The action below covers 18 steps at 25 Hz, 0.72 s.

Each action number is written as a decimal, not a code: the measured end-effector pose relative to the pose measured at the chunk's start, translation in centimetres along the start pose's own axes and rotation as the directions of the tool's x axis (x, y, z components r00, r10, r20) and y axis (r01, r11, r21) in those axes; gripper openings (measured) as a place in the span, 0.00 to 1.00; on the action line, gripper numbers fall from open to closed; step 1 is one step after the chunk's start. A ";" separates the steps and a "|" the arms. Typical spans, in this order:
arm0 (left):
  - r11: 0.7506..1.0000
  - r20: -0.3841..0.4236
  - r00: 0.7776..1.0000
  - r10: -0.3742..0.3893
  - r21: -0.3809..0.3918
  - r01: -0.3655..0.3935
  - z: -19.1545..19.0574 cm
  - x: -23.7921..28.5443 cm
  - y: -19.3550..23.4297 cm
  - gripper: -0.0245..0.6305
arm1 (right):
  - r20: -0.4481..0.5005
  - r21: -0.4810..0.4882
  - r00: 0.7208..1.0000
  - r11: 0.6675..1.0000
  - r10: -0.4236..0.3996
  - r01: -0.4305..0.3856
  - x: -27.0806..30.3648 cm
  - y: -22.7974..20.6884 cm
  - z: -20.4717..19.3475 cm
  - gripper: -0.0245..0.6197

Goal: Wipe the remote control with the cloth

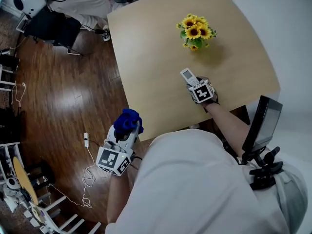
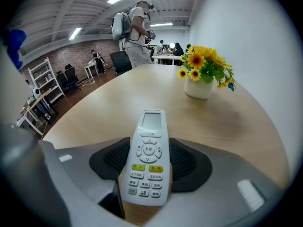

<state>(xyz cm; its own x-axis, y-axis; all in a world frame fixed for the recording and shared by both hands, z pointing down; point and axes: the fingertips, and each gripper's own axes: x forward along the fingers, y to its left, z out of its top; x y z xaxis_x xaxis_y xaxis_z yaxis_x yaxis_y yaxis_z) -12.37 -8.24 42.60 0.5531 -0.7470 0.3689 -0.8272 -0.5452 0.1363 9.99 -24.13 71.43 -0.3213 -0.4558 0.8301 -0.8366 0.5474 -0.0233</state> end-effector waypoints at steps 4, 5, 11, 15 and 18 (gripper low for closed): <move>1.000 -0.015 1.000 -0.005 -0.006 0.005 0.0 -0.3 -0.3 0.21 | -0.027 -0.016 1.000 1.000 -0.009 0.009 0.0 -0.1 -0.8 0.44; 1.000 -0.019 1.000 -0.006 -0.009 0.006 0.0 -0.4 -0.3 0.21 | -0.025 -0.017 1.000 1.000 -0.008 0.008 -0.2 0.0 -0.7 0.44; 1.000 -0.032 0.999 -0.015 -0.022 0.015 0.0 -0.6 -0.5 0.21 | -0.037 -0.008 0.999 1.000 -0.007 0.007 -1.0 0.7 -0.5 0.44; 0.999 -0.032 0.999 -0.021 -0.029 0.020 0.2 -0.7 -0.5 0.21 | -0.051 -0.018 0.999 1.000 -0.009 0.008 -1.3 0.8 -0.6 0.44; 0.999 -0.032 0.999 -0.021 -0.034 0.020 0.1 -0.6 -0.4 0.21 | -0.065 -0.034 0.998 0.999 -0.012 0.010 -1.3 0.8 -0.6 0.45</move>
<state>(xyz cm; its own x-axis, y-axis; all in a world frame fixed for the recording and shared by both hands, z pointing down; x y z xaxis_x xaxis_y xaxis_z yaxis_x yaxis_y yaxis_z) -12.34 -7.57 42.19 0.5666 -0.7228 0.3955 -0.8191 -0.5464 0.1749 9.96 -22.70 70.69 -0.2815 -0.4161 0.8646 -0.8245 0.5659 0.0039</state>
